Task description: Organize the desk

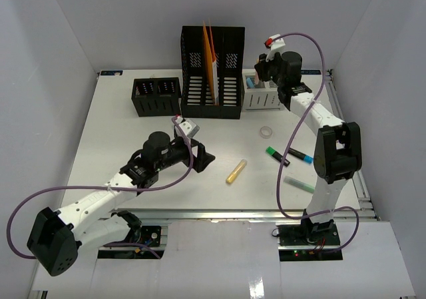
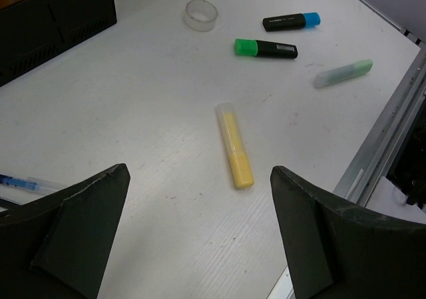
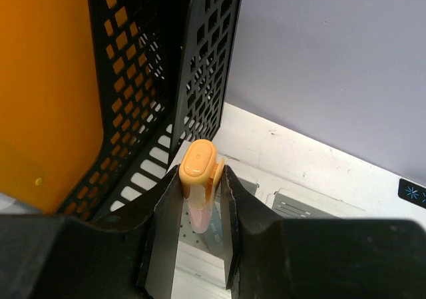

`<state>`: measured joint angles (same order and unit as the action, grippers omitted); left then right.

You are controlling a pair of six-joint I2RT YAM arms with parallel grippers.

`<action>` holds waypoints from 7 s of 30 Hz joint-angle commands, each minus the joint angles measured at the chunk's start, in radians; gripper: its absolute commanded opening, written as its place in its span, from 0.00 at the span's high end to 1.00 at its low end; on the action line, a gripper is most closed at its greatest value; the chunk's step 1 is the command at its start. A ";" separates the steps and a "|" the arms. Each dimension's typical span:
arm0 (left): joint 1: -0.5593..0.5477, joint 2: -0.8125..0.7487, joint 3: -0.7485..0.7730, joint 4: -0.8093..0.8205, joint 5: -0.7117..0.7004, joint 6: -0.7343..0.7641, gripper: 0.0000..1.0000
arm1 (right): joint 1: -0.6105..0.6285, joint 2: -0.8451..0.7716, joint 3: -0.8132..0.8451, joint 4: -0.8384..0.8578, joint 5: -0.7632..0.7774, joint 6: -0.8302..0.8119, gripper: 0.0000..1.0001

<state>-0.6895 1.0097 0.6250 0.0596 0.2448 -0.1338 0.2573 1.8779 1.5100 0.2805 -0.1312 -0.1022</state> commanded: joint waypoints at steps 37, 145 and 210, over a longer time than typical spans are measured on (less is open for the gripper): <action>-0.277 0.837 0.502 -0.172 -0.316 -0.078 0.29 | -0.245 -0.696 -0.743 -0.193 -0.876 -0.002 0.09; -0.309 -0.141 -0.001 -0.285 -0.729 0.167 0.02 | -0.037 0.100 0.217 -0.067 0.001 0.046 0.92; -0.308 -0.246 0.005 -0.299 -0.608 0.103 0.02 | 0.023 -0.138 -0.328 -0.916 0.054 -0.581 0.12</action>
<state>-1.0004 0.7650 0.6094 -0.2344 -0.3729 -0.0261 0.2643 1.6769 1.0886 -0.6099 -0.1383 -0.7085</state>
